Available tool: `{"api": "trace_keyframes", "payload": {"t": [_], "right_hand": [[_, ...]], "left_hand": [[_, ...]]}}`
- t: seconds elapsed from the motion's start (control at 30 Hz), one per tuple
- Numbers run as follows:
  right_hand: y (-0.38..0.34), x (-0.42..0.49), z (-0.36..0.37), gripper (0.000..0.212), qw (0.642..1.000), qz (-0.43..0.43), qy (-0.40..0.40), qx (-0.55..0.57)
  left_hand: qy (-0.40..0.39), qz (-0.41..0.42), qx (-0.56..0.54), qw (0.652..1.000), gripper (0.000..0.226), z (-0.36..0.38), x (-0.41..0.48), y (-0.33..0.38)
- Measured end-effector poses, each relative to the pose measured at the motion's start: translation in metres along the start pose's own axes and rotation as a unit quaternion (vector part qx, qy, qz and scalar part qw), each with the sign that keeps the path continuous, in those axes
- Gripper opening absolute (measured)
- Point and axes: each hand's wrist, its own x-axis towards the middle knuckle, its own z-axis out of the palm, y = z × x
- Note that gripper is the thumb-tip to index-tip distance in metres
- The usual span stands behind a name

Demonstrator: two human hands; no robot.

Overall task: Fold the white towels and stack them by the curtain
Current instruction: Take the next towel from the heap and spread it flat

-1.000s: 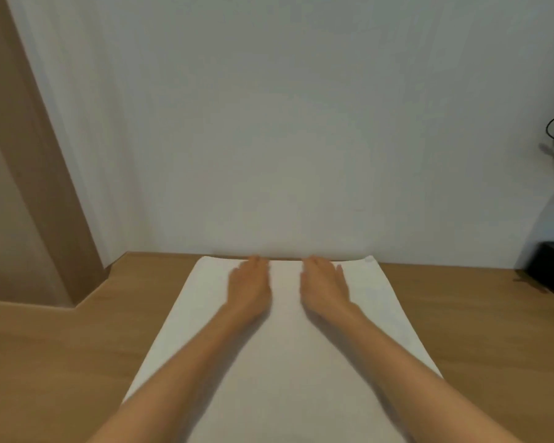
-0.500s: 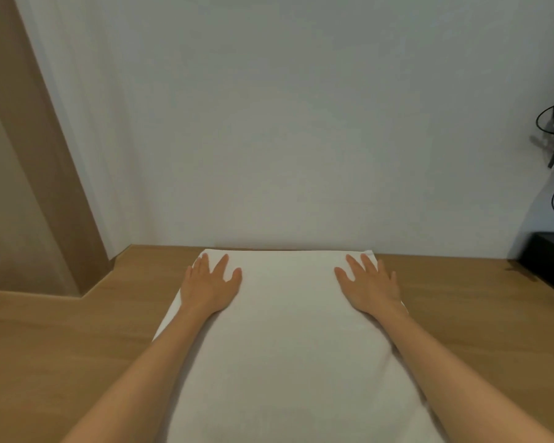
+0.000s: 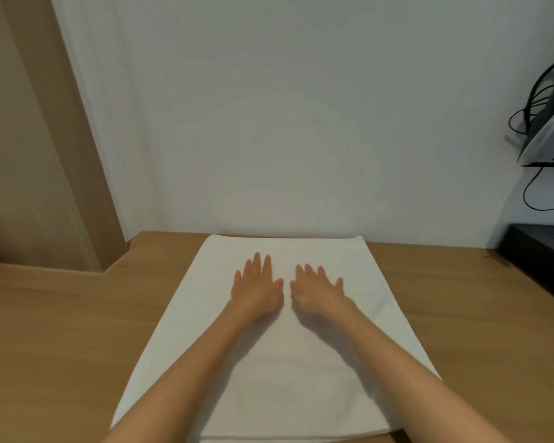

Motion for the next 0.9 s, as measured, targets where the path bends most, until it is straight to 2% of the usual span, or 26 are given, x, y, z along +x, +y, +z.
{"api": "trace_keyframes", "payload": {"t": [0.17,0.37,0.53,0.67,0.8,0.9], "right_hand": [[0.018,-0.025,0.022,0.056,0.998,0.009,0.054,0.008],[0.066,-0.043,0.017,0.057,0.996,0.055,0.076,0.0],[0.078,-0.062,0.003,0.053,0.997,0.056,0.052,-0.007],[0.065,-0.08,-0.003,0.052,0.996,0.022,0.081,0.004],[0.033,-0.098,0.011,0.054,0.999,-0.034,0.034,0.019],[0.03,-0.108,0.033,0.057,0.999,-0.022,0.034,-0.013]], "left_hand": [[0.067,-0.043,-0.003,0.997,0.063,0.006,-0.027,-0.025],[0.074,-0.069,-0.001,0.995,0.061,-0.002,-0.038,-0.057],[0.062,-0.077,0.012,0.995,0.059,-0.008,-0.05,-0.053],[0.07,-0.039,-0.005,0.997,0.056,-0.009,-0.066,-0.023],[0.046,0.027,-0.008,0.999,0.057,0.005,-0.089,0.018],[0.037,0.023,0.015,0.999,0.058,0.022,-0.101,0.022]]}}
